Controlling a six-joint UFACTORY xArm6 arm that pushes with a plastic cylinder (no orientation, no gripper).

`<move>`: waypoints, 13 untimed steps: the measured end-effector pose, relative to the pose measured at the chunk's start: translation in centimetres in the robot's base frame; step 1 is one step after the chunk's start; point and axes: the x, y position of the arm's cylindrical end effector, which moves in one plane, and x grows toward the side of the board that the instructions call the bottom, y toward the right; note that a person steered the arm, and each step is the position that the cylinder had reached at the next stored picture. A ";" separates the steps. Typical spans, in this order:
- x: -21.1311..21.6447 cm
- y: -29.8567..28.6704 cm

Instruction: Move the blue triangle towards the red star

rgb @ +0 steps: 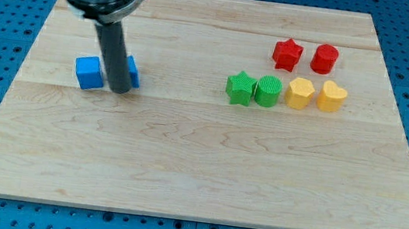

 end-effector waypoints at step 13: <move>-14.7 10.9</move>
